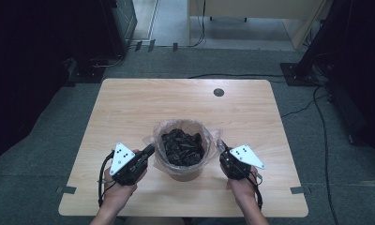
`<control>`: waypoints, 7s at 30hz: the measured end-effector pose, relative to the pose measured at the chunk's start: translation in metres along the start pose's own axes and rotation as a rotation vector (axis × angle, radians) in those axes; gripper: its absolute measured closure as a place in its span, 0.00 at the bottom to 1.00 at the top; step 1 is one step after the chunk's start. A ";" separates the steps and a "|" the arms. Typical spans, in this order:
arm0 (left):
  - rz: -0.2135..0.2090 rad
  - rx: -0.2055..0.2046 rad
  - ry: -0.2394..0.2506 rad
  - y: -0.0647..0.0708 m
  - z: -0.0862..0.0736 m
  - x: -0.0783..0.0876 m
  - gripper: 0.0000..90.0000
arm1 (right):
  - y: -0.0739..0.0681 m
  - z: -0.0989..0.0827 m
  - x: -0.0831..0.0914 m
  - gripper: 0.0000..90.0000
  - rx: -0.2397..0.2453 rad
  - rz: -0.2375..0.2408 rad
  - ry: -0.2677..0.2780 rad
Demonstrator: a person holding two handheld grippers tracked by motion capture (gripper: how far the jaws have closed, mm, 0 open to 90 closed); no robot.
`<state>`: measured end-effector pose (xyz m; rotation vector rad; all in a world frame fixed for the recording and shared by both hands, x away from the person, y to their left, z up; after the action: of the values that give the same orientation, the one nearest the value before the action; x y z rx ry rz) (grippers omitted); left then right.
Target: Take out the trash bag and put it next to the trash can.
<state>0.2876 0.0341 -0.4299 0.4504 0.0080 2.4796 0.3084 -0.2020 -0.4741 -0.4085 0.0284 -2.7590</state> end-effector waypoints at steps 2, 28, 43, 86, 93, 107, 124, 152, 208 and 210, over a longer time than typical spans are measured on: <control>-0.007 -0.007 0.010 0.003 0.008 0.000 1.00 | -0.001 0.010 0.001 1.00 0.006 0.002 0.017; 0.125 0.148 -0.138 -0.047 -0.077 -0.004 0.53 | -0.043 0.075 -0.005 1.00 0.058 0.101 0.102; 0.090 0.103 -0.179 -0.037 -0.072 -0.034 0.83 | -0.048 0.072 -0.008 1.00 0.070 0.114 0.088; -0.125 -0.001 -0.014 0.028 0.063 -0.034 0.98 | -0.057 0.046 0.051 0.48 -0.037 0.275 0.017; -0.129 0.015 -0.016 0.031 0.070 -0.039 1.00 | -0.091 0.046 0.050 0.36 -0.028 0.353 -0.008; -0.098 0.059 0.004 0.023 0.076 -0.037 1.00 | -0.134 0.027 0.023 0.47 0.019 0.323 -0.169; -0.113 0.124 0.053 0.005 0.075 -0.028 0.46 | -0.122 0.029 0.018 1.00 0.035 0.311 -0.130; 0.279 0.154 -0.112 -0.114 -0.076 0.001 0.13 | -0.103 0.077 0.027 1.00 0.043 0.230 0.068; 0.391 0.129 -0.389 -0.141 -0.141 -0.011 0.13 | 0.022 0.155 0.043 1.00 -0.019 -0.026 0.224; 0.391 0.129 -0.389 -0.141 -0.141 -0.011 0.13 | 0.029 0.145 0.032 1.00 -0.010 -0.049 0.198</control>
<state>0.3313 0.1566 -0.5815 1.0718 -0.0851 2.7322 0.3307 -0.2357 -0.3283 -0.1388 0.0830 -2.8384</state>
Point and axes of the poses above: each handheld gripper's, and its own axes: x roughly backward along the jaws, z roughly out of its top, y roughly to its right, the point moved 9 cm from there along -x, roughly forward along the jaws, and after that the axes turned 2 degrees about x, right-handed, at the moved point
